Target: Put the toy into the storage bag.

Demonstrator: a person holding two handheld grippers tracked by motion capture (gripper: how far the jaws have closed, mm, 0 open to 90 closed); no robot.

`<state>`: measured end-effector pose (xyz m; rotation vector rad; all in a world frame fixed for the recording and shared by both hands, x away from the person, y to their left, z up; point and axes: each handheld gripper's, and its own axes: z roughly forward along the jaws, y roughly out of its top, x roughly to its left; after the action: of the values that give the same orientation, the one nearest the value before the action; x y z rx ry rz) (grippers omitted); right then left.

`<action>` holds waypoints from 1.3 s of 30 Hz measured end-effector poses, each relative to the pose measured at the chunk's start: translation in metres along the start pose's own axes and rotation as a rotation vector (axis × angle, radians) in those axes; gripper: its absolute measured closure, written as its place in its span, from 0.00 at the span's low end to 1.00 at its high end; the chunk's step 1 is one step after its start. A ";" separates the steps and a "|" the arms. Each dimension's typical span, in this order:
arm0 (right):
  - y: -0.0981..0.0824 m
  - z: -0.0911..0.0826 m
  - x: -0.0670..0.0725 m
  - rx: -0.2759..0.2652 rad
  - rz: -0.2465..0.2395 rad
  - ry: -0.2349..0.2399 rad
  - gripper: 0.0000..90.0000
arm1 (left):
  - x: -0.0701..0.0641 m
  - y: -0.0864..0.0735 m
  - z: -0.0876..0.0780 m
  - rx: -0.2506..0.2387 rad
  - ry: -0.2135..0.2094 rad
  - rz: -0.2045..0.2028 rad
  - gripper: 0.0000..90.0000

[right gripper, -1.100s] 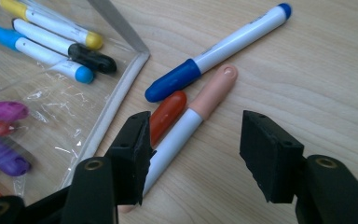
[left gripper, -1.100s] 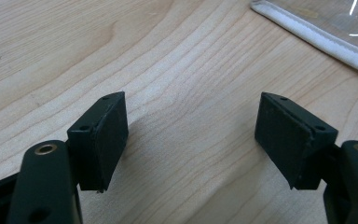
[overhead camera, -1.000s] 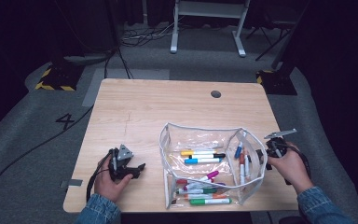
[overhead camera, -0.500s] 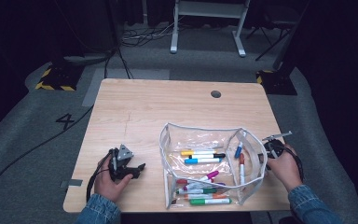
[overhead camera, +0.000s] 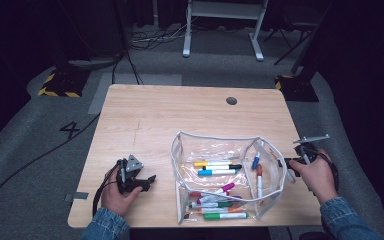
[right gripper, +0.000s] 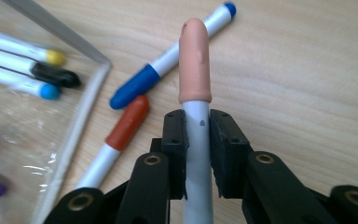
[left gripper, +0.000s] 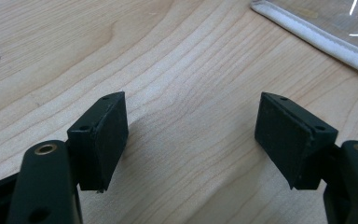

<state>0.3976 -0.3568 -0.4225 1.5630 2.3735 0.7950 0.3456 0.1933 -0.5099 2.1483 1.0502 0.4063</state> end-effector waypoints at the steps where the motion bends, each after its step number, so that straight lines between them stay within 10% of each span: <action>1: 0.002 -0.005 0.001 -0.007 -0.003 0.002 0.86 | 0.000 0.000 0.000 0.000 -0.005 -0.007 0.29; 22: 0.057 -0.112 0.072 -0.127 -0.235 0.093 0.86 | 0.000 -0.001 -0.001 0.000 -0.006 0.002 0.29; 39: 0.081 -0.114 0.150 -0.075 -0.468 0.241 0.86 | 0.000 -0.001 -0.001 -0.001 -0.008 -0.001 0.29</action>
<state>0.3482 -0.2355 -0.2639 0.8628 2.6822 0.9857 0.3443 0.1940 -0.5101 2.1463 1.0463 0.3971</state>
